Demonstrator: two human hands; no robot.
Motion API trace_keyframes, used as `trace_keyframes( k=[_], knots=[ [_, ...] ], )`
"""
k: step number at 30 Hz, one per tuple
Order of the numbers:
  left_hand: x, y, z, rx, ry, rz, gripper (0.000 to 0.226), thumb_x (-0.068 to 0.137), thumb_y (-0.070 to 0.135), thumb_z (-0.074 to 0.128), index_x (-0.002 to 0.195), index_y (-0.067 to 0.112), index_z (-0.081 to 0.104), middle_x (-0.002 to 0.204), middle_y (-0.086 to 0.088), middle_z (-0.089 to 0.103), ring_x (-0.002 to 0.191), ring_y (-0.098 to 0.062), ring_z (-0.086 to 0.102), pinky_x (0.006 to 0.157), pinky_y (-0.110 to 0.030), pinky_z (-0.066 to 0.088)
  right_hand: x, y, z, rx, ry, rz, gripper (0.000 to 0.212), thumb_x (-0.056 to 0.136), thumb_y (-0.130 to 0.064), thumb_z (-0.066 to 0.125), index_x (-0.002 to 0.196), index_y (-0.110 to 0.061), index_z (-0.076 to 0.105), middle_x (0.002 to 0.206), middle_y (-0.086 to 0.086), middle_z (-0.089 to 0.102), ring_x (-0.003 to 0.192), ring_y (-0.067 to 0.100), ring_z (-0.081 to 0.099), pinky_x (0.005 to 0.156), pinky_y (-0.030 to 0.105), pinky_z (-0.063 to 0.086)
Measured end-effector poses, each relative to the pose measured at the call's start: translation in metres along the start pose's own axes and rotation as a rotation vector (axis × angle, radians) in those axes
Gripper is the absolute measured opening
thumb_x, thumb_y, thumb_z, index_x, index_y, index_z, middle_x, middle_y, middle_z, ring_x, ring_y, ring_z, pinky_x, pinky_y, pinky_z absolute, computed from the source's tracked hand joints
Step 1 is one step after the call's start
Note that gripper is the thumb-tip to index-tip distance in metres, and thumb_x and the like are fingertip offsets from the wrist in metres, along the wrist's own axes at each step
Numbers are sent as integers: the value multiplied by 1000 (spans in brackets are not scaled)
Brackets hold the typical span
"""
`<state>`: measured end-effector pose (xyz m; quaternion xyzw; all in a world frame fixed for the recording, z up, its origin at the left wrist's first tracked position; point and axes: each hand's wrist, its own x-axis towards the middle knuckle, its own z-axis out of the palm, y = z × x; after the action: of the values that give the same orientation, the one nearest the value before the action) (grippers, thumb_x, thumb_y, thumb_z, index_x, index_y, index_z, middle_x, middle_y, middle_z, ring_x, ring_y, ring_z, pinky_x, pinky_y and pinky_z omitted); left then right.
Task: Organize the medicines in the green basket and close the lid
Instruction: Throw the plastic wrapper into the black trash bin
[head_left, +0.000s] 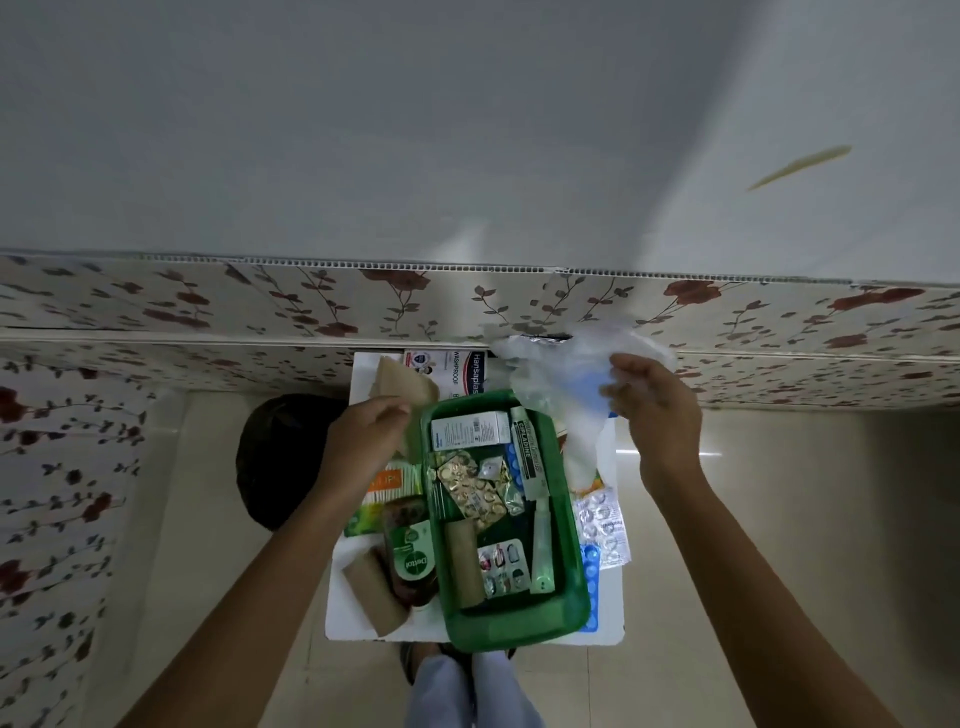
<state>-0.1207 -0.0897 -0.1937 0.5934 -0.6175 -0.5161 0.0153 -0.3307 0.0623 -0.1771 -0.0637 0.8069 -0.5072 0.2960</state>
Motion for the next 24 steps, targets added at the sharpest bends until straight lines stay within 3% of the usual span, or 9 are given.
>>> trace_keyframes(
  k=[4, 7, 9, 10, 12, 15, 17, 20, 24],
  knots=[
    [-2, -6, -9, -51, 177, 52, 41, 86, 2, 48, 127, 4, 54, 132, -14, 57, 110, -22, 58, 91, -25, 44, -32, -22, 9, 124, -63, -43, 41, 80, 14, 50, 88, -23, 64, 92, 1, 66, 78, 23, 63, 74, 31, 49],
    [-11, -19, -33, -162, 354, 77, 40, 86, -4, 45, 120, 9, 60, 119, -2, 60, 73, 8, 58, 67, -5, 44, -66, -39, 39, 137, -149, -116, 38, 83, 8, 54, 87, -29, 63, 99, 1, 66, 92, 26, 65, 82, 33, 52],
    [-21, -34, -51, -292, 424, 55, 40, 84, -6, 47, 112, 18, 64, 116, 0, 61, 67, 14, 57, 63, -4, 44, -91, -47, 70, 123, -244, -180, 33, 85, 1, 56, 91, -30, 63, 102, -2, 66, 98, 21, 64, 85, 33, 53],
    [-26, -46, -62, -373, 441, 27, 42, 83, -7, 49, 109, 23, 63, 119, -3, 62, 79, 11, 60, 70, -13, 49, -105, -49, 92, 121, -313, -210, 31, 86, -1, 56, 93, -30, 63, 103, -3, 66, 97, 16, 64, 83, 31, 54],
    [-36, -64, -78, -550, 442, -57, 47, 81, -8, 53, 111, 27, 59, 121, -10, 62, 101, -16, 63, 74, -29, 51, -129, -51, 131, 70, -453, -282, 25, 89, -6, 56, 100, -27, 62, 104, -6, 65, 89, 5, 64, 75, 19, 53],
    [-49, -93, -104, -775, 431, -133, 52, 80, -11, 50, 118, 24, 55, 110, -9, 65, 89, -21, 65, 62, -27, 53, -159, -34, 206, -190, -658, -404, 29, 89, -15, 54, 118, -14, 58, 115, 3, 64, 97, 12, 62, 73, 5, 42],
    [-49, -107, -118, -928, 392, -187, 41, 85, -8, 45, 115, 17, 57, 103, -8, 66, 81, -18, 64, 57, -23, 54, -171, -13, 250, -390, -756, -418, 41, 86, -31, 53, 121, -12, 55, 121, 11, 62, 108, 25, 57, 81, 19, 43],
    [-34, -147, -144, -1108, 272, -307, 28, 95, 13, 40, 108, 8, 65, 94, -10, 67, 83, -20, 64, 63, -23, 56, -187, 20, 314, -658, -798, -440, 53, 79, -54, 43, 107, -11, 56, 106, 14, 64, 98, 32, 57, 79, 38, 50],
    [-10, -203, -162, -1221, 157, -415, 53, 96, 47, 27, 103, 10, 64, 80, -5, 73, 74, -14, 68, 74, -32, 49, -185, 59, 374, -797, -823, -358, 34, 88, -32, 48, 101, -2, 57, 104, 20, 63, 94, 35, 61, 74, 39, 51]
  ],
)
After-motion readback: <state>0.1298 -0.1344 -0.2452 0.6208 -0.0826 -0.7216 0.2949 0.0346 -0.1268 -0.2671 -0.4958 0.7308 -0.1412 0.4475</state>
